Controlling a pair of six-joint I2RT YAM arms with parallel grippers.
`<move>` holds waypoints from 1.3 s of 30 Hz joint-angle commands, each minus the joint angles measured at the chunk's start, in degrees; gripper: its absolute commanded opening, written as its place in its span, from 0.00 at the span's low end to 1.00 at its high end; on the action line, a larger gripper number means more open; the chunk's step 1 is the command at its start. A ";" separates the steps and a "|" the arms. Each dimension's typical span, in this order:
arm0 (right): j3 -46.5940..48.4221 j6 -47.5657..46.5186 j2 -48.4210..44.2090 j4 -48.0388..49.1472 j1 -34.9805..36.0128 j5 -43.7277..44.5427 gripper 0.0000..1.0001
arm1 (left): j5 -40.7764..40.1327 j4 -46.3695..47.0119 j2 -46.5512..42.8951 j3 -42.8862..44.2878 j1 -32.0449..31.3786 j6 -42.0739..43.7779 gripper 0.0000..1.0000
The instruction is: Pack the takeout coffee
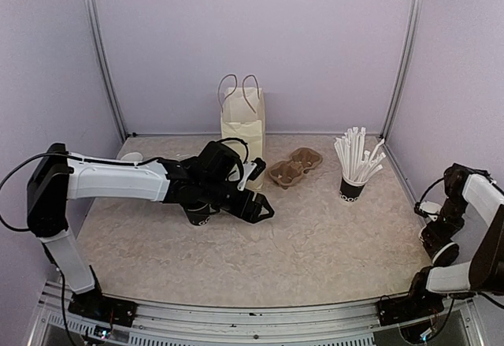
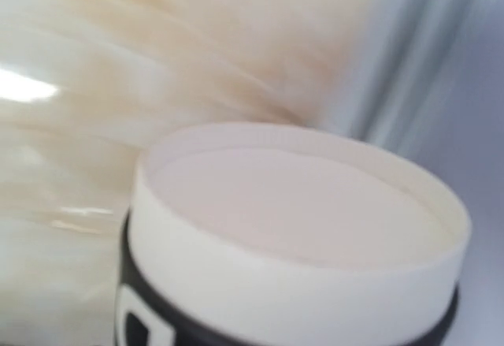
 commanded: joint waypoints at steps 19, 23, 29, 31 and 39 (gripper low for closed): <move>23.85 -0.61 11.90 -18.69 38.23 -49.26 0.72 | -15.37 7.50 -10.21 3.57 -13.85 42.25 0.84; 28.21 -1.12 15.43 -18.63 42.63 -52.25 0.71 | -7.77 7.82 -6.85 7.88 -12.72 33.61 0.76; 37.88 -1.14 22.28 -16.65 50.50 -54.90 0.71 | 11.09 7.38 -0.38 11.17 -8.07 17.10 0.53; 40.76 -0.18 24.58 -15.55 52.34 -55.05 0.71 | 13.16 9.47 -0.53 9.31 -7.46 15.41 0.50; 46.17 -1.97 30.03 -15.73 56.07 -56.50 0.70 | 14.35 17.85 -2.19 3.27 -6.72 8.60 0.41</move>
